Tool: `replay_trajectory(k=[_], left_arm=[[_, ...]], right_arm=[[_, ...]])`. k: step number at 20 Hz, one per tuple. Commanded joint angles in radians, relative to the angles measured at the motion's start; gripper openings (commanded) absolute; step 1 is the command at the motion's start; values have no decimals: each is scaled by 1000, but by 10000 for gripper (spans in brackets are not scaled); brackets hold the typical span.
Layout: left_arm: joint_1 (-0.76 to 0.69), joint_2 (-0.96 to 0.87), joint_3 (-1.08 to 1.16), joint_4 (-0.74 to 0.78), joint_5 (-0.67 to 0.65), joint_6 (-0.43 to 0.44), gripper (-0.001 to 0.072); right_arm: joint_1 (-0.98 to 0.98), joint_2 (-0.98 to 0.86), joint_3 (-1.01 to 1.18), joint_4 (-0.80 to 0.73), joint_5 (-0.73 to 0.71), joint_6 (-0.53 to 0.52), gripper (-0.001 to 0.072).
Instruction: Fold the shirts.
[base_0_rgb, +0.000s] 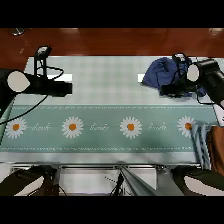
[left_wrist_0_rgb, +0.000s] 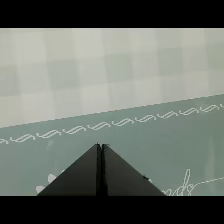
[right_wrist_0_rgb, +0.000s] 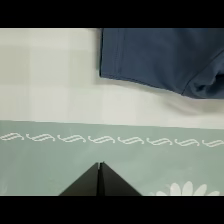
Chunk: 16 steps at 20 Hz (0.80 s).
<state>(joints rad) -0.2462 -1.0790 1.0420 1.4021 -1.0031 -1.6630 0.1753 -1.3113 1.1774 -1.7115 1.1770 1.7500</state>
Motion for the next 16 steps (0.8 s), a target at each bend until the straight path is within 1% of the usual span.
replay_trajectory(k=[1, 10, 16], left_arm=[[1, -1, 0, 0, 0, 0, 19], [1, -1, 0, 0, 0, 0, 18], [1, -1, 0, 0, 0, 0, 18]], right_arm=[[1, -1, 0, 0, 0, 0, 20], [1, -1, 0, 1, -4, 1, 20], [1, -1, 0, 1, -219, 0, 20]])
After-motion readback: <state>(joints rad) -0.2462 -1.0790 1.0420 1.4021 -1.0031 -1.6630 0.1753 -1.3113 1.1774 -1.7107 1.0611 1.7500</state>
